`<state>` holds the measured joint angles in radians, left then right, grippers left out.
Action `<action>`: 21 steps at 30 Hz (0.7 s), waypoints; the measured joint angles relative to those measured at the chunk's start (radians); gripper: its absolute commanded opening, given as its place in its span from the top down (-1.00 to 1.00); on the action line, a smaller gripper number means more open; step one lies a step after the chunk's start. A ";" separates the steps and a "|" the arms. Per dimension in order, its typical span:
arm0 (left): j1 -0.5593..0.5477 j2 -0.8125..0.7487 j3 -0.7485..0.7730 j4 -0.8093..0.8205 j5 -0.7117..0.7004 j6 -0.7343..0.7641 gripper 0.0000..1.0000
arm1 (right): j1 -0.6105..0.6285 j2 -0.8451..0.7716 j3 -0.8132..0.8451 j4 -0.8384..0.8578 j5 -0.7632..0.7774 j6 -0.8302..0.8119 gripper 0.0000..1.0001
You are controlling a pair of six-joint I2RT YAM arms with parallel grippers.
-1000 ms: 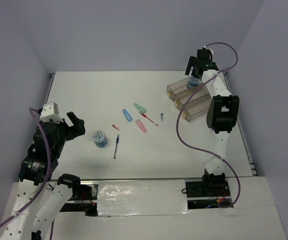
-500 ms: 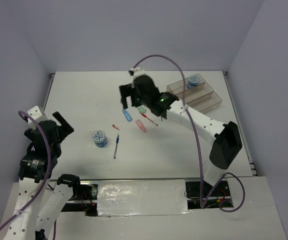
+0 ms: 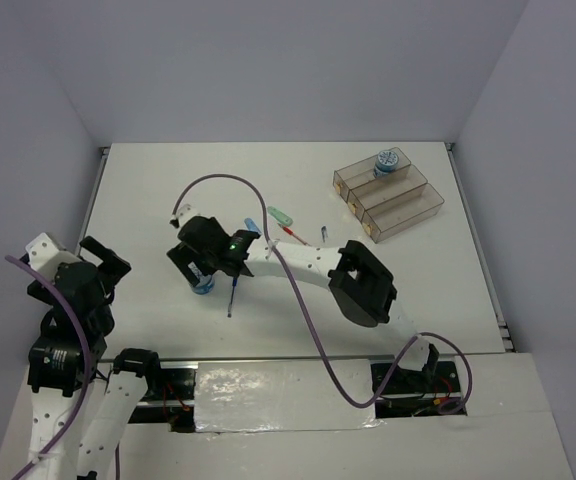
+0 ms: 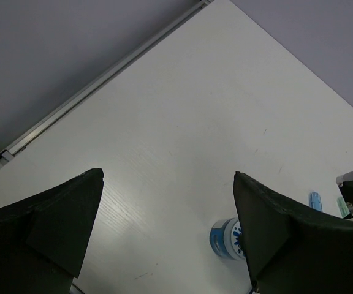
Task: Sort the stationery into containers
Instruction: Pick up the stationery from the center of the board.
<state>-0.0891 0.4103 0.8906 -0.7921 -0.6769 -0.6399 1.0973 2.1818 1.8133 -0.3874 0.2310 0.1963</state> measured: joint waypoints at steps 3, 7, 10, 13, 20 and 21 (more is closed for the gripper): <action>0.000 0.005 0.000 0.000 0.004 0.003 -0.99 | 0.021 0.009 0.023 -0.001 -0.008 -0.005 -0.99; 0.000 0.006 0.000 0.003 0.013 0.005 -0.99 | 0.029 0.013 0.037 0.003 -0.021 -0.006 -0.99; 0.000 0.006 0.000 0.009 0.026 0.007 -0.99 | 0.032 0.033 0.046 0.006 -0.027 -0.006 -0.99; 0.000 0.006 0.000 0.009 0.034 0.008 -0.99 | 0.033 0.062 0.047 0.006 -0.034 -0.006 -0.98; 0.000 0.006 0.000 0.013 0.049 0.010 -0.99 | 0.042 0.097 0.044 0.017 -0.061 -0.027 0.28; 0.000 0.006 0.000 0.014 0.051 0.011 -0.99 | 0.043 0.097 0.042 0.026 -0.068 -0.022 0.68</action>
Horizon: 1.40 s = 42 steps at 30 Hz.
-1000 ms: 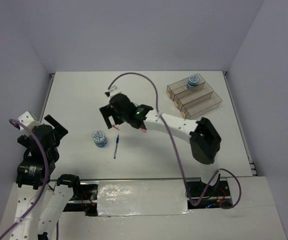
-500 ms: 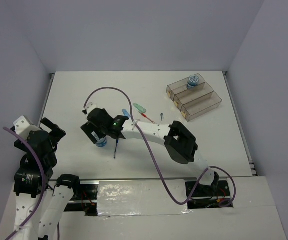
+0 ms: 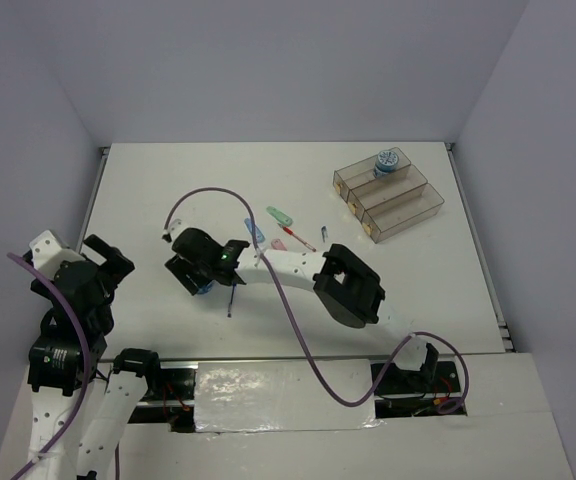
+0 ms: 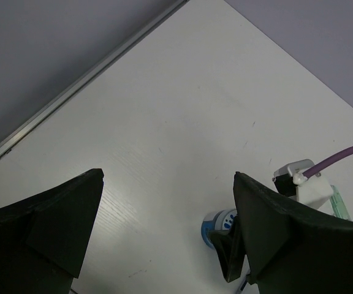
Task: Sort the stationery into containers
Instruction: Pick up the stationery from the center of the board, then place the stationery in the storage box.
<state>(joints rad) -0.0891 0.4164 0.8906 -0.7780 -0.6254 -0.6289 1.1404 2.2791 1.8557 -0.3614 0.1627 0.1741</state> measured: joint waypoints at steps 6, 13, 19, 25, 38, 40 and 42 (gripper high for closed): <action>-0.001 0.000 0.000 0.002 0.011 0.002 -0.99 | 0.006 -0.045 -0.096 0.099 -0.021 -0.016 1.00; -0.001 0.000 0.000 0.012 0.024 0.005 -0.99 | -0.005 -0.259 -0.251 0.137 -0.101 -0.016 1.00; -0.010 0.003 -0.008 0.052 0.075 0.042 -0.99 | -0.175 -0.512 -0.241 0.129 -0.072 -0.029 1.00; -0.021 0.060 -0.014 0.084 0.154 0.080 -0.99 | -0.600 -0.504 -0.100 0.079 0.095 -0.050 1.00; -0.033 0.092 -0.029 0.122 0.251 0.111 -0.99 | -0.830 -0.150 0.039 0.051 0.151 -0.136 1.00; -0.034 0.098 -0.029 0.127 0.258 0.112 -0.99 | -0.830 -0.108 0.055 0.054 0.153 -0.143 1.00; -0.035 0.101 -0.029 0.128 0.265 0.119 -0.99 | -0.832 -0.093 0.051 0.046 0.151 -0.145 1.00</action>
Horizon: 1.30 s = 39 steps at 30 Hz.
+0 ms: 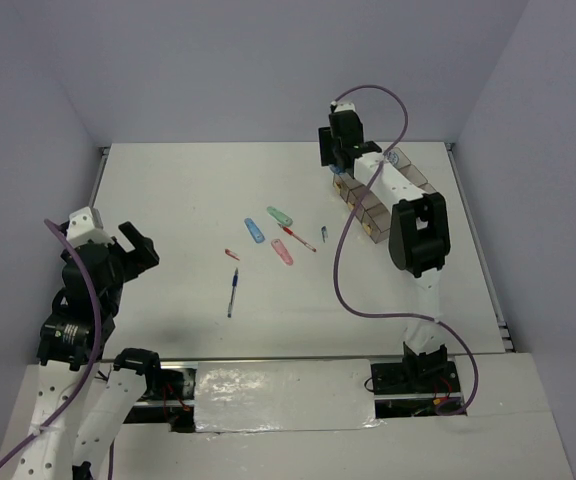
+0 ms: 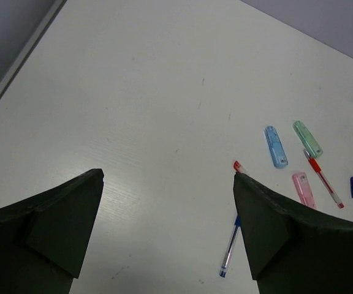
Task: Sort the stationery into containers
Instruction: Place the stationery in the storage box.
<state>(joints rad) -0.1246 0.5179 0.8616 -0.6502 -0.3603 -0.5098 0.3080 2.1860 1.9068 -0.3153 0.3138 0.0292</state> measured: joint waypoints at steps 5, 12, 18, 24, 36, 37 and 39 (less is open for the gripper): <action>-0.003 0.003 0.000 0.001 0.008 0.010 -0.99 | -0.029 -0.033 -0.085 0.056 -0.031 0.005 1.00; -0.010 0.003 0.000 0.001 0.020 0.010 -0.99 | -0.104 -0.066 -0.159 0.085 -0.088 0.014 1.00; -0.012 0.003 0.000 0.001 0.025 0.010 -0.99 | -0.150 -0.071 -0.214 0.087 -0.136 0.030 1.00; -0.014 0.005 0.000 0.001 0.026 0.010 -0.99 | -0.152 -0.077 -0.215 0.086 -0.164 0.039 0.82; -0.017 0.005 0.000 0.001 0.026 0.011 -0.99 | -0.152 -0.080 -0.212 0.058 -0.165 0.060 -0.62; -0.017 0.005 0.000 0.001 0.026 0.011 -0.99 | -0.152 -0.082 -0.211 0.053 -0.163 0.062 -0.69; -0.017 0.005 0.000 0.001 0.026 0.011 -0.99 | -0.152 -0.097 -0.211 0.046 -0.158 0.073 -0.99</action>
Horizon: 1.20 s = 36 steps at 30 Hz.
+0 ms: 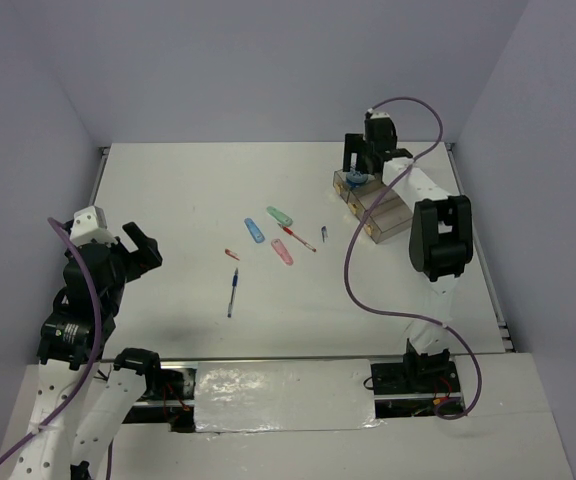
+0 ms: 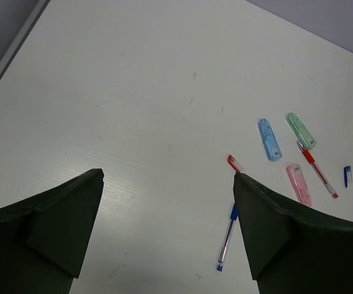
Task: Sort the stationery into containers
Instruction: Place the stationery in the storage box, then pick up the pen cap from the center of the board.
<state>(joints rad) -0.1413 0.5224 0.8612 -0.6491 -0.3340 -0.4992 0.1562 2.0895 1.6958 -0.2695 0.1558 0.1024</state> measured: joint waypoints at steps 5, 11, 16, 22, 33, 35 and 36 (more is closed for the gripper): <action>0.000 0.008 0.000 0.003 0.000 0.000 -0.99 | 0.000 -0.096 0.000 -0.020 0.003 0.016 -0.99; -0.001 0.041 0.000 0.008 0.006 0.001 -0.99 | 0.039 -0.307 -0.059 -0.049 -0.003 0.058 -0.95; -0.002 0.112 0.000 0.027 0.047 0.008 -0.99 | 0.163 -0.486 -0.239 -0.068 -0.019 0.130 -0.74; -0.002 0.209 -0.002 0.030 0.099 0.031 -0.99 | 0.287 -0.433 -0.365 -0.119 -0.046 0.196 -0.17; -0.010 0.195 -0.006 0.038 0.130 0.048 -0.99 | 0.316 -0.231 -0.386 -0.191 -0.089 0.221 -0.14; -0.015 0.194 -0.006 0.038 0.132 0.051 -0.99 | 0.316 -0.194 -0.359 -0.210 -0.085 0.218 -0.13; -0.018 0.193 -0.006 0.038 0.134 0.051 -0.99 | 0.316 -0.175 -0.341 -0.222 -0.084 0.217 -0.13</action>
<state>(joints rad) -0.1589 0.7158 0.8547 -0.6109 -0.2005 -0.4477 0.4725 1.9141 1.3544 -0.4911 0.0723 0.3195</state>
